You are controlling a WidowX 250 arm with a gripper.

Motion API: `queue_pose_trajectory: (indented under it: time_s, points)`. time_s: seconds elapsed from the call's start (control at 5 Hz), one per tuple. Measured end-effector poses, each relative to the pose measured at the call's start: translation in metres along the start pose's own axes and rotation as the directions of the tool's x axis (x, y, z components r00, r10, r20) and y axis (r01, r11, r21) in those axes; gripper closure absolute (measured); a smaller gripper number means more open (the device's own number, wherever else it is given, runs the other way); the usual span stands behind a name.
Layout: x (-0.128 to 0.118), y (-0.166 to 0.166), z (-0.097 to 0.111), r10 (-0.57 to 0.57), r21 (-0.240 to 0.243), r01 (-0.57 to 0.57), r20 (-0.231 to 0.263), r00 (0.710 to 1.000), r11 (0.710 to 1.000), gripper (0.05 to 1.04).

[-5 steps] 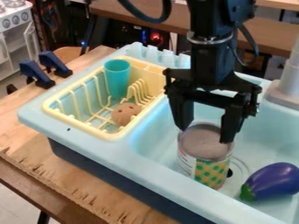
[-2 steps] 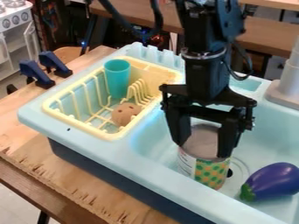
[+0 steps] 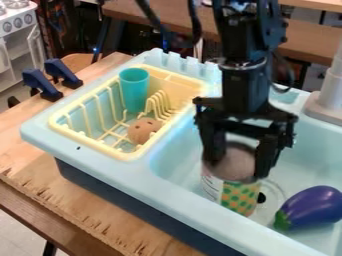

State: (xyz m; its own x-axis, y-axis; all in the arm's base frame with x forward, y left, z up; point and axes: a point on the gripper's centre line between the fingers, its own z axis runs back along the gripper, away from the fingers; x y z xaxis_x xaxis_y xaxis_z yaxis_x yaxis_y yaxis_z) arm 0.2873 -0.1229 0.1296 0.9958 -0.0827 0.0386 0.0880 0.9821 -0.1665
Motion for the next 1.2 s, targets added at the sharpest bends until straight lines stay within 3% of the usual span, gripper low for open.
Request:
queue_pose_trajectory:
  time_s: [0.8, 1.2]
  points:
    - [0.056, 0.012, -0.009, 0.004, 0.050, -0.006, 0.036, 0.999, 0.999, 0.082]
    - [0.060, 0.010, -0.005, -0.030, 0.064, 0.027, 0.051, 0.998, 0.998, 0.082]
